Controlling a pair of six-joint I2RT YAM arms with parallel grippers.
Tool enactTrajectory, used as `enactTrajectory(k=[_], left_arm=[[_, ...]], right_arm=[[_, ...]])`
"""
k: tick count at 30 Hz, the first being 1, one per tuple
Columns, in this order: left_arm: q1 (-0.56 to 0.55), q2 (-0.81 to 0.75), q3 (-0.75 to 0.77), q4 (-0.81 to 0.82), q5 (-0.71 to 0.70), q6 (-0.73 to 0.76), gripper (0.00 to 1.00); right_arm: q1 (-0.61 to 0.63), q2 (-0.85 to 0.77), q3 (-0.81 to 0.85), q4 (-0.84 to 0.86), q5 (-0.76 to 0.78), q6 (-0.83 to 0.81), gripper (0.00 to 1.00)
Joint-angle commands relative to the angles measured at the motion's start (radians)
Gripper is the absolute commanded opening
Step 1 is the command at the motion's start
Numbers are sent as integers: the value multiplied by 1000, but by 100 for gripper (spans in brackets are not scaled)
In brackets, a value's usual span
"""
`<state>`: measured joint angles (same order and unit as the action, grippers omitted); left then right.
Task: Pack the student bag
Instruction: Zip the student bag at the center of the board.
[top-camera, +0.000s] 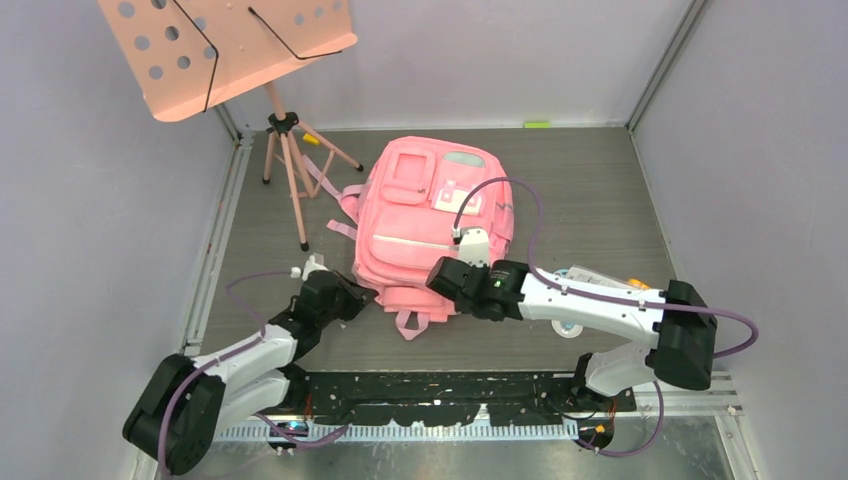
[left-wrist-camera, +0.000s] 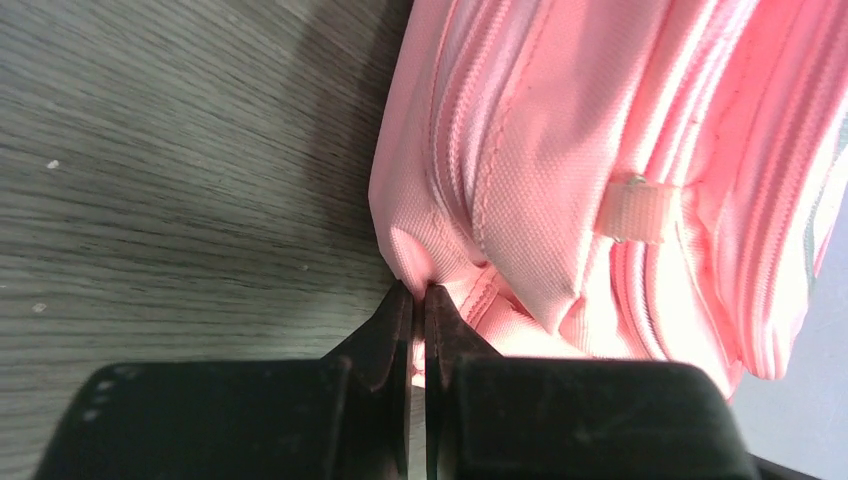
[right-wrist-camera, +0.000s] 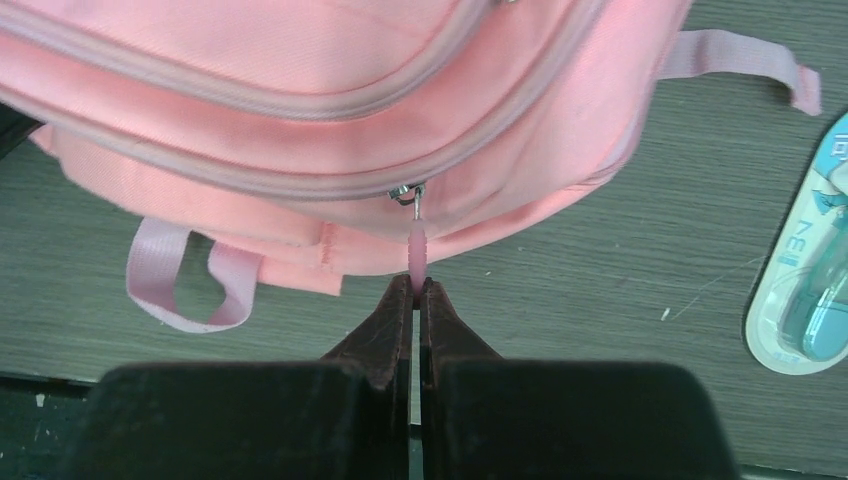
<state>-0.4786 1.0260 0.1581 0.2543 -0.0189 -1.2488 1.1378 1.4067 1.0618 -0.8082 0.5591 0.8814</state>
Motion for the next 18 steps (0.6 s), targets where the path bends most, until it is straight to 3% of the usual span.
enactTrajectory(k=[1,9,18], left_arm=[[29,-101,48,-153,-99,86,0],[144,-172,82,-311,-10,219,0],[164,-186,75,-346,14,255,0]], right_arm=[[-65,-92,-22,-48,96,31,0],[-222,-165,-83,33,9,-154,0],[-387,-152,-74,194,-62,-358,0]])
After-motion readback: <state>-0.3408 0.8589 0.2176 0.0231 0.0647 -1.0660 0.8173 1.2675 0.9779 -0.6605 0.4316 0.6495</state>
